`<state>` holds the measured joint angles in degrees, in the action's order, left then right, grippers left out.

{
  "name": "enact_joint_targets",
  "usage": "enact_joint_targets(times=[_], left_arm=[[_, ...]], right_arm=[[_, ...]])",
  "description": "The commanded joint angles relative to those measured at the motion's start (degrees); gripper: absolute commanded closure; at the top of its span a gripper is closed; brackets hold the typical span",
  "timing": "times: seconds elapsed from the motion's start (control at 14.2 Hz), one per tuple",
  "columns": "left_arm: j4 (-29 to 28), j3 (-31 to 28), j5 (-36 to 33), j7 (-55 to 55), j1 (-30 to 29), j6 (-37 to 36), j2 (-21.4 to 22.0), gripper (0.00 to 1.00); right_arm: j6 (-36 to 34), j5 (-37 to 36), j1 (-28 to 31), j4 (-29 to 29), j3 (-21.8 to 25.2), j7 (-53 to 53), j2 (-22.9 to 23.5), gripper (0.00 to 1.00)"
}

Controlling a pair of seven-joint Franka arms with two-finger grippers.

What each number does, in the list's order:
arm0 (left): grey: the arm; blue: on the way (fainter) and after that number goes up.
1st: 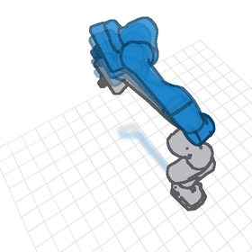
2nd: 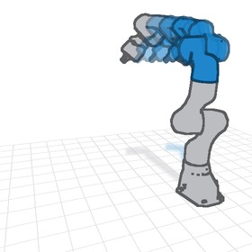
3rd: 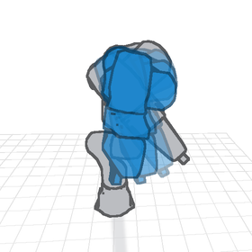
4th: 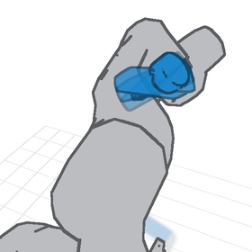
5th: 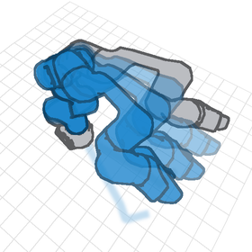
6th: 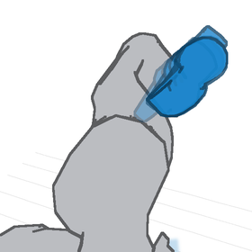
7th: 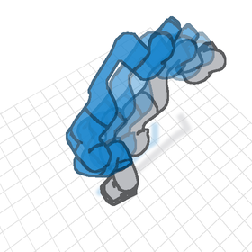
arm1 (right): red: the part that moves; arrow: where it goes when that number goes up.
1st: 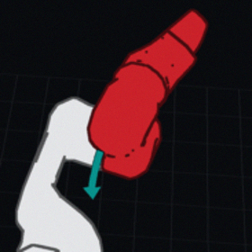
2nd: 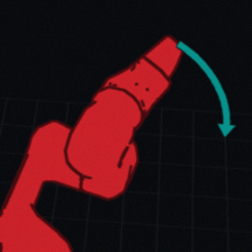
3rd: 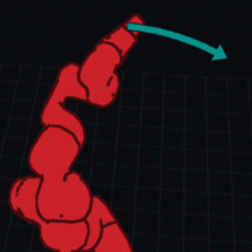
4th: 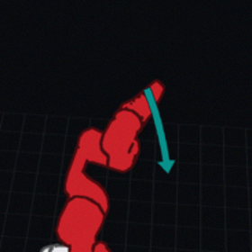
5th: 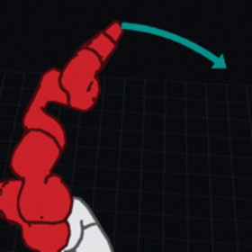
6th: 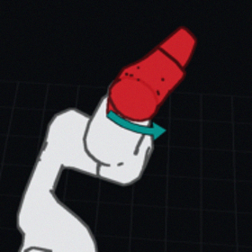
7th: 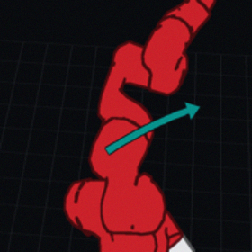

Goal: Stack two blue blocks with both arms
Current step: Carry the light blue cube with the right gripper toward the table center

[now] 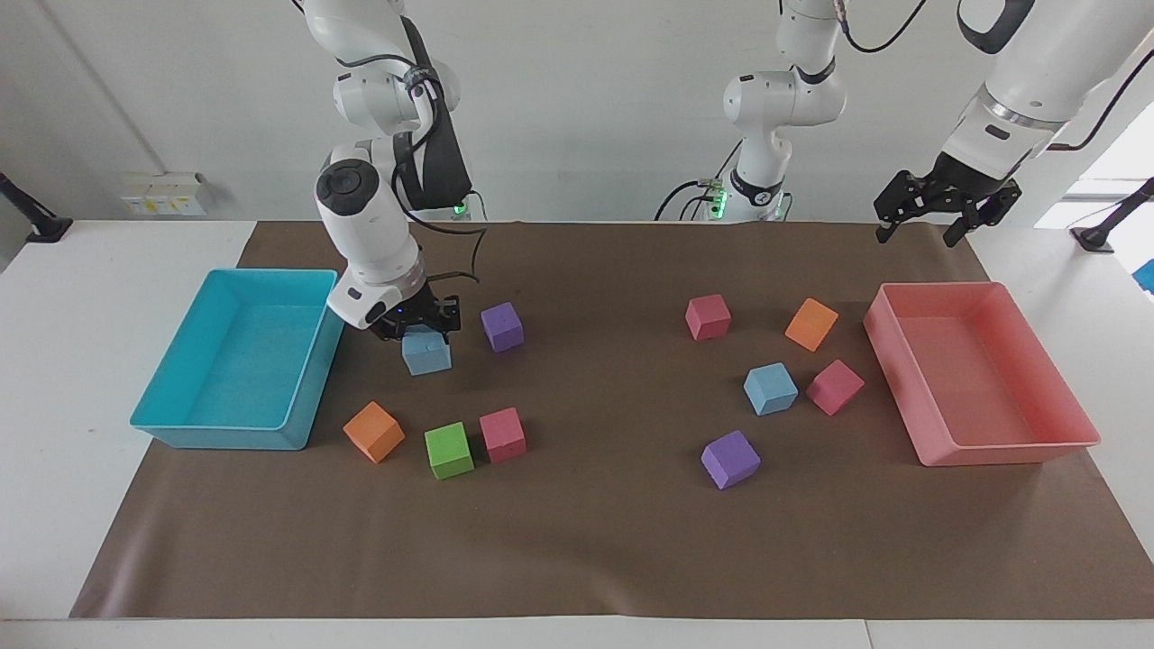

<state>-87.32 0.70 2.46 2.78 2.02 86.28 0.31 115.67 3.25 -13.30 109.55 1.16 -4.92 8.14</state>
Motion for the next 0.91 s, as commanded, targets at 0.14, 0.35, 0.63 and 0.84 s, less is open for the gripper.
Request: enact_joint_targets(times=[0.14,0.35,0.63,0.84], left_arm=[[-1.7,0.4,-0.4,0.8,-0.6,0.9,1.4,0.00],[-1.8,0.4,-0.4,0.8,-0.6,1.1,1.4,0.00],[-1.8,0.5,-0.4,0.9,-0.5,1.3,1.4,0.00],[-1.8,0.4,-0.4,0.9,-0.6,1.8,1.4,0.00]], right_arm=[[-1.7,0.1,-4.8,-9.2,-0.4,-8.2,6.6,1.00],[-1.8,0.2,-7.3,-13.6,-0.4,-11.2,10.0,1.00],[-1.8,-0.4,-13.0,-20.1,-0.4,-19.2,17.0,1.00],[-0.7,-0.5,-16.0,-23.1,-0.4,-23.5,20.8,1.00]])
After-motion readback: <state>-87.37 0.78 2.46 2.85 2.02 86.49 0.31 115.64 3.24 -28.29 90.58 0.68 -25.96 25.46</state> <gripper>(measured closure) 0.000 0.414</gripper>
